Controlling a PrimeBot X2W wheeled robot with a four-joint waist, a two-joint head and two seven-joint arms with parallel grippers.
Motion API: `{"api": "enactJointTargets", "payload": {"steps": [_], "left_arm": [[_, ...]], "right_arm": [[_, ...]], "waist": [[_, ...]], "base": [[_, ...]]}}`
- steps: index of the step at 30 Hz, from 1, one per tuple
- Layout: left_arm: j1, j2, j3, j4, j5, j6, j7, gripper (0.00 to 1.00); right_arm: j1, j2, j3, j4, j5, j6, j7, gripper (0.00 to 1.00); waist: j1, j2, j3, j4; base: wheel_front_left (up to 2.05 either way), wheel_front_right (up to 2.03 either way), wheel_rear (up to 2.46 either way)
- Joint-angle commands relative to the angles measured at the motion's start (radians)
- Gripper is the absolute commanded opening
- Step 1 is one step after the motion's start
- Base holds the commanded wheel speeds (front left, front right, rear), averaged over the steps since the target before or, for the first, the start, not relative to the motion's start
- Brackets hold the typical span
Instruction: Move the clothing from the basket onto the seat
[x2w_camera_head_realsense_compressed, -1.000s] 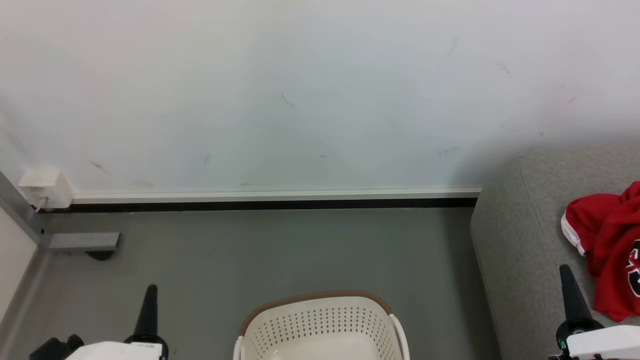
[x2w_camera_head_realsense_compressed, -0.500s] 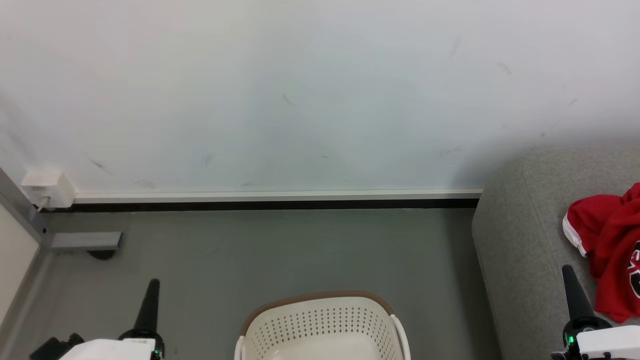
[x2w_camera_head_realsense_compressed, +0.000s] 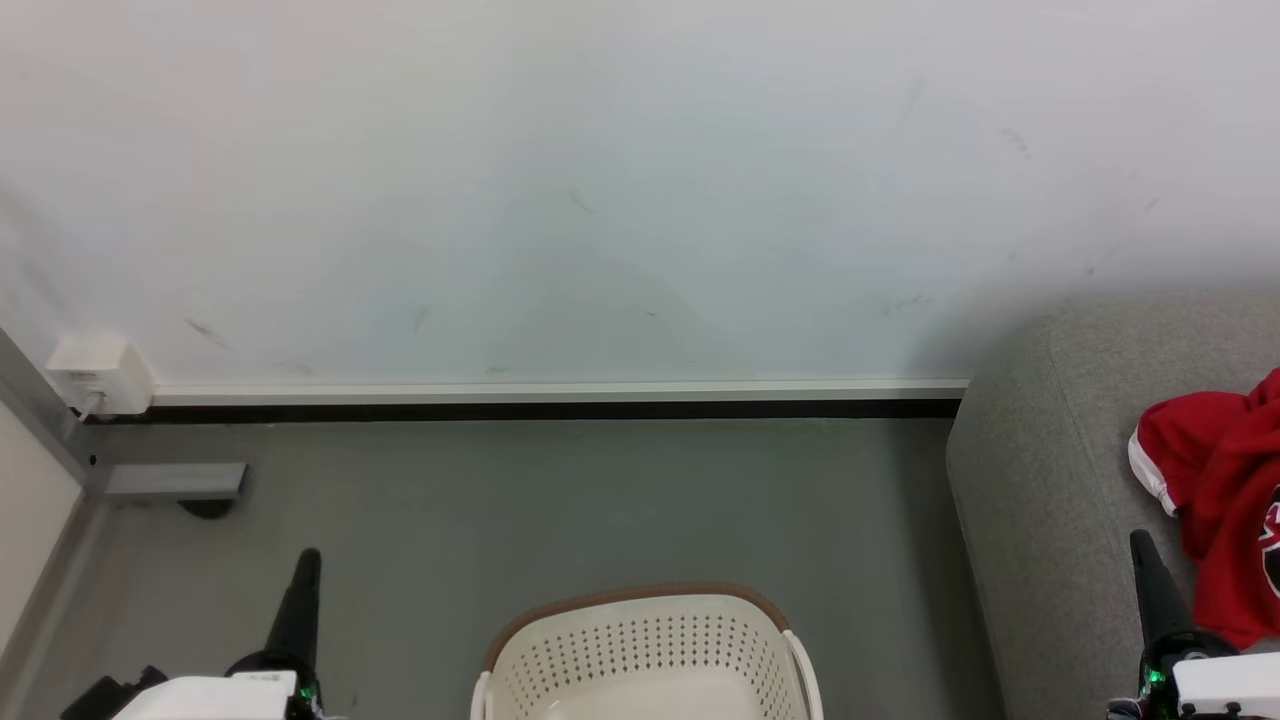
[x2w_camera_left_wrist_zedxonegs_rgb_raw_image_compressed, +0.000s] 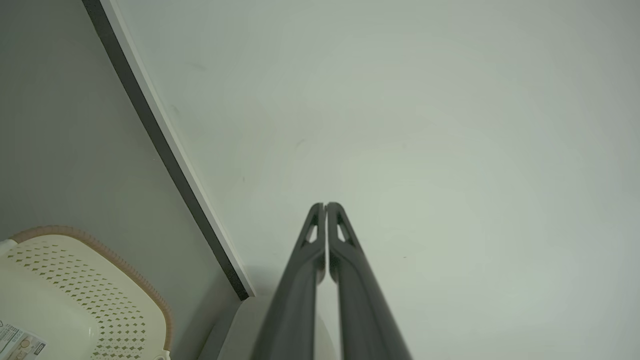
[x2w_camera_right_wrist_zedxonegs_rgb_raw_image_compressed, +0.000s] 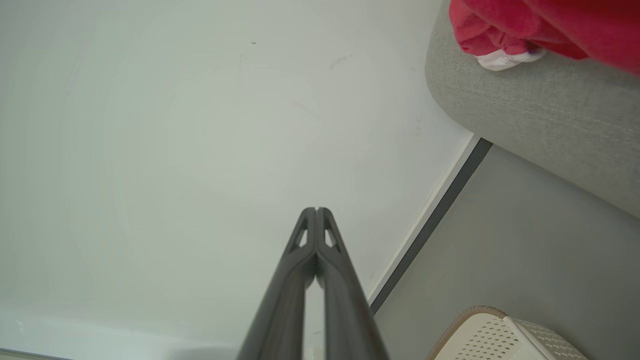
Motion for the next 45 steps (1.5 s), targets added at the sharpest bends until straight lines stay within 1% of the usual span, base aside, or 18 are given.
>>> {"api": "enactJointTargets", "payload": {"steps": [1, 31, 45], "left_arm": [[-0.015, 0.005, 0.002, -0.007, -0.016, -0.005, 0.008, 0.0], [-0.022, 0.004, 0.004, -0.016, -0.234, -0.028, 0.065, 0.0], [-0.022, 0.004, 0.004, -0.016, -0.233, -0.028, 0.066, 0.0]], "right_arm": [[-0.014, 0.002, -0.007, -0.008, 0.015, -0.002, 0.003, 0.0], [-0.012, 0.027, -0.054, -0.01, 0.192, -0.002, 0.062, 0.0], [-0.012, 0.028, -0.055, -0.01, 0.189, -0.002, 0.061, 0.0]], "waist": [[0.0, 0.0, 0.0, 0.0], [0.0, 0.0, -0.003, 0.009], [0.0, 0.0, -0.003, 0.009]], "base": [[0.0, 0.0, 0.0], [0.0, 0.0, 0.0], [0.0, 0.0, 0.0]]}}
